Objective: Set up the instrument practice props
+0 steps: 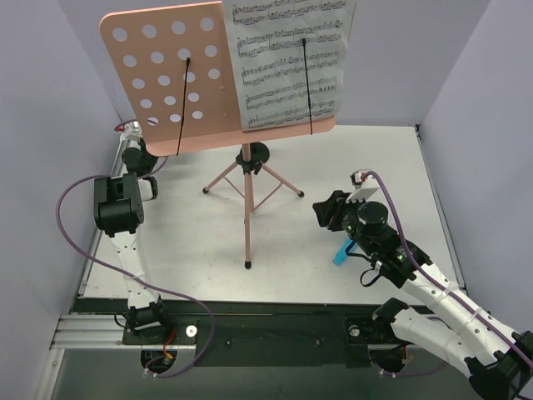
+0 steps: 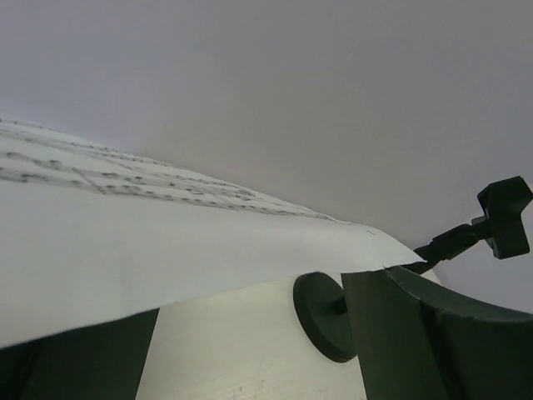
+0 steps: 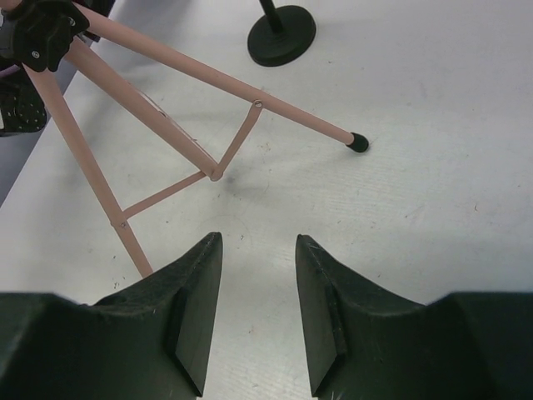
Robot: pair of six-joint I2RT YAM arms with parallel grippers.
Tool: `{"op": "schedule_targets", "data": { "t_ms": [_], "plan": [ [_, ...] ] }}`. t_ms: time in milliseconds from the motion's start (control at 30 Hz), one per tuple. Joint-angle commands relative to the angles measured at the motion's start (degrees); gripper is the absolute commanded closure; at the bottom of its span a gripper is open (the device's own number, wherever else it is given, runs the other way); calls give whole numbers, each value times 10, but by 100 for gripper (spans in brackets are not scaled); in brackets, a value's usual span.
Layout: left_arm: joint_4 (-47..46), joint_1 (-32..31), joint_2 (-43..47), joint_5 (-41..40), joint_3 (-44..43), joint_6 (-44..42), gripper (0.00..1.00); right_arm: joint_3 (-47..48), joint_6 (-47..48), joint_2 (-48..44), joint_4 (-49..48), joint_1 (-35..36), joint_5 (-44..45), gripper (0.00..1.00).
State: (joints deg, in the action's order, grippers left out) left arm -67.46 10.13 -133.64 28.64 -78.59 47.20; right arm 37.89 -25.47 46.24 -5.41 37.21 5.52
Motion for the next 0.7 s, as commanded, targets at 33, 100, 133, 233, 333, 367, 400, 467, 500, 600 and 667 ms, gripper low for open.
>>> {"op": "schedule_targets", "data": {
  "t_ms": [33,100,133,233,333,367,400,467,500,600,667],
  "plan": [
    [-152,9,-17,15,47,105,9,-6,-7,-14,-26,4,-3,64],
    [-174,12,-22,1,63,120,9,-8,-7,-16,-28,4,-2,64],
    [-182,13,-26,-2,68,135,9,-7,-8,-16,-29,4,-2,64],
    [-229,17,-28,-24,96,164,9,-7,-6,-17,-28,4,-3,64],
    [-250,18,-22,-35,124,177,9,-8,-8,-18,-28,4,-5,64],
    [-255,18,-21,-41,131,179,9,-9,-8,-19,-29,4,-7,64],
    [-260,18,-18,-45,143,186,8,-9,-8,-19,-28,5,-7,64],
    [-260,19,-7,-54,163,190,8,-10,-8,-23,-28,5,-9,64],
    [-260,19,-3,-60,169,188,8,-11,-8,-24,-27,5,-8,64],
    [-260,21,15,-68,193,187,8,-14,-9,-30,-26,5,-7,64],
    [-260,23,28,-73,206,187,8,-16,-9,-33,-26,5,-7,64]
  ]
}}
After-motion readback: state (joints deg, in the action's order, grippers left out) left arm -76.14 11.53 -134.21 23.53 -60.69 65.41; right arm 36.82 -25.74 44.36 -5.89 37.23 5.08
